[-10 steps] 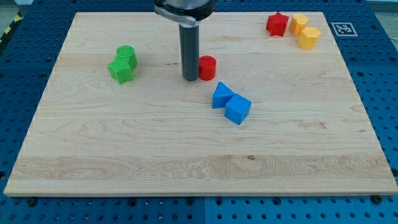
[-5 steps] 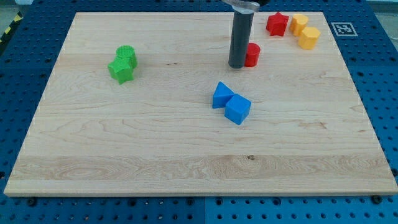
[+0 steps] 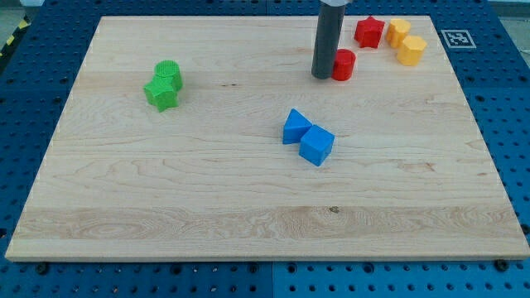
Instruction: Push the red blocks into the yellow blocks
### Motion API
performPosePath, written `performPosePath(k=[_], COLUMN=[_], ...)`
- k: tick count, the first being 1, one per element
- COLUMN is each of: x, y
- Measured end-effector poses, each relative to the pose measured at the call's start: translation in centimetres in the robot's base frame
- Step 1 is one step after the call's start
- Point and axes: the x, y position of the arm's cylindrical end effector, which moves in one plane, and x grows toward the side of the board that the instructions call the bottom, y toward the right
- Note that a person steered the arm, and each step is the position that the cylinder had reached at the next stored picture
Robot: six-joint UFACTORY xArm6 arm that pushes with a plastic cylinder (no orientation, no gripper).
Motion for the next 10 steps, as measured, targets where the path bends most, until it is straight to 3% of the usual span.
performPosePath(k=[4,8,10], x=[-1.7,-1.7,-5.2], y=[8.6,7.6,1.4])
